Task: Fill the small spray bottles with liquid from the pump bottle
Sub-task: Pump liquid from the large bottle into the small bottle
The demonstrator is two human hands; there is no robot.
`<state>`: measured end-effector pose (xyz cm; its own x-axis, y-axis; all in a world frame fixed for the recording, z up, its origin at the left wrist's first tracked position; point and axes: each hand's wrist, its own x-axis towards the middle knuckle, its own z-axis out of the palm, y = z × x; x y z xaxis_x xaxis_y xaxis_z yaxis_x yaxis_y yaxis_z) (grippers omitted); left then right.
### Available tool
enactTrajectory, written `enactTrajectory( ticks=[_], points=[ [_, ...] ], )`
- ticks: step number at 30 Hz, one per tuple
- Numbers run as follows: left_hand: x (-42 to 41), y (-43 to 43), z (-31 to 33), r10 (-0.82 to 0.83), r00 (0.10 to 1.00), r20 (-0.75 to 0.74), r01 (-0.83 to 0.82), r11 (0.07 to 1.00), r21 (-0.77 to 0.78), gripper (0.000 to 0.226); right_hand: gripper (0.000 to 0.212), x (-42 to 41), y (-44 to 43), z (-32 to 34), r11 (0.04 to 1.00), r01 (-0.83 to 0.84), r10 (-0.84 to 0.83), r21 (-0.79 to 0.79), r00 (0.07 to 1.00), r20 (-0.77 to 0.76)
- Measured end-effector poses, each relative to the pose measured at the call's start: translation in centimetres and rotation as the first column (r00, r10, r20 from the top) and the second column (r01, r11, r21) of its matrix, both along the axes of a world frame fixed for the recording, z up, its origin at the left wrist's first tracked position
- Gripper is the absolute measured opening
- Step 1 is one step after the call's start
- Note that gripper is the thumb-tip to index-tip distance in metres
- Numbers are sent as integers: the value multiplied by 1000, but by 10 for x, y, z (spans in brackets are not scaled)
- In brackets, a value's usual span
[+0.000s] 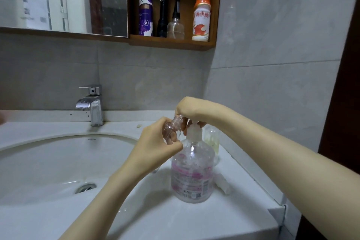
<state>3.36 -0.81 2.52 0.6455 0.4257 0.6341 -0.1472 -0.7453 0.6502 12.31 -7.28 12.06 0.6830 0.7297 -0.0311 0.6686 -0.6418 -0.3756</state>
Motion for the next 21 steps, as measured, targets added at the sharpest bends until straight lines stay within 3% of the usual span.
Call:
enactTrajectory(
  ticks=[6, 12, 18, 21],
  points=[
    [-1, 1, 2, 4, 1000, -15, -4, 1000, 1, 17, 33, -3, 7, -6, 986, -69, 94, -151, 981, 171],
    [-4, -8, 9, 1, 1000, -9, -1, 1000, 8, 27, 27, 2, -2, 0, 995, -73, 74, -71, 997, 23],
    [-4, -7, 16, -25, 1000, -6, 25, 1000, 17, 27, 25, 4, 1, 5, 997, -59, 59, -57, 998, 5],
    [-4, -2, 13, -24, 1000, -19, 24, 999, 21, 23, 28, 6, 8, -2, 997, -68, 72, -46, 993, 95]
  ],
)
